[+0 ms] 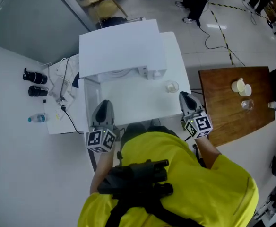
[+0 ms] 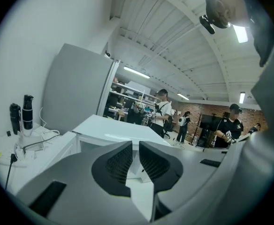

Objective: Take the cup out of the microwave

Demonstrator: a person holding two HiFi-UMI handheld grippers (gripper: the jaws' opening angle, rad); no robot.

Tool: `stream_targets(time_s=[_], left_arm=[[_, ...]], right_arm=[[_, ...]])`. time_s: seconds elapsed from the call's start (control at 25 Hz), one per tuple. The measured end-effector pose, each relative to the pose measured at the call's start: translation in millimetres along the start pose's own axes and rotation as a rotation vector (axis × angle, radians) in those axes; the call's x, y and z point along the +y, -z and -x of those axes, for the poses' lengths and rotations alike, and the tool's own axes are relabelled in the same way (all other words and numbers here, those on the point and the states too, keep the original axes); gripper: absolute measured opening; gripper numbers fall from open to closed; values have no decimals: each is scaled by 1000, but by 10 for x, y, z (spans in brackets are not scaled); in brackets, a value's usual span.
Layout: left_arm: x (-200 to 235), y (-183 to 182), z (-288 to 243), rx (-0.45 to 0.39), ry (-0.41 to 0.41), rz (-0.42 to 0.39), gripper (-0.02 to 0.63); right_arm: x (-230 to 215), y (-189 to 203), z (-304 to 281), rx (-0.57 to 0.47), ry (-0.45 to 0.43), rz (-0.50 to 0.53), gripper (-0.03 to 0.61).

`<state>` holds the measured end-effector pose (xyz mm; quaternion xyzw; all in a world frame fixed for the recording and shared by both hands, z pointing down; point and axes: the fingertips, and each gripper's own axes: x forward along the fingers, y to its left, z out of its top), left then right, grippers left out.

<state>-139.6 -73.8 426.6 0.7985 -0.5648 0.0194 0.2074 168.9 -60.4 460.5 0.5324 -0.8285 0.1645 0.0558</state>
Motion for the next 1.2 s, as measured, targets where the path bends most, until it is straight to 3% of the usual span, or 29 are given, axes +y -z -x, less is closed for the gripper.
stream_targets(time_s=[0.12,0.24,0.44,0.52,0.76,1.2], left_arm=[[-25,-262,89,-71,-11,-13,43],[-70,-440,160,-117,-15,-57,43],[-111,-504,211,-122,-27,-68,43],[-114,-497,222,-117,-25,-77,43],[-63,-567,314,-155,-37,-76,43],[159,-539,428,-142,-68,-48,43]], right_arm=[[366,-696,-142,-128,-96,36,5],[688,-962,-218,-179,-171,17,3],[917,-812,-269,-110,-227,-23,3],[979,-800,-254,-107,-242,33,3],[1011,-853,-219,-138,-209,115,3],[1137,-809,-218,-103,-198,71,3]])
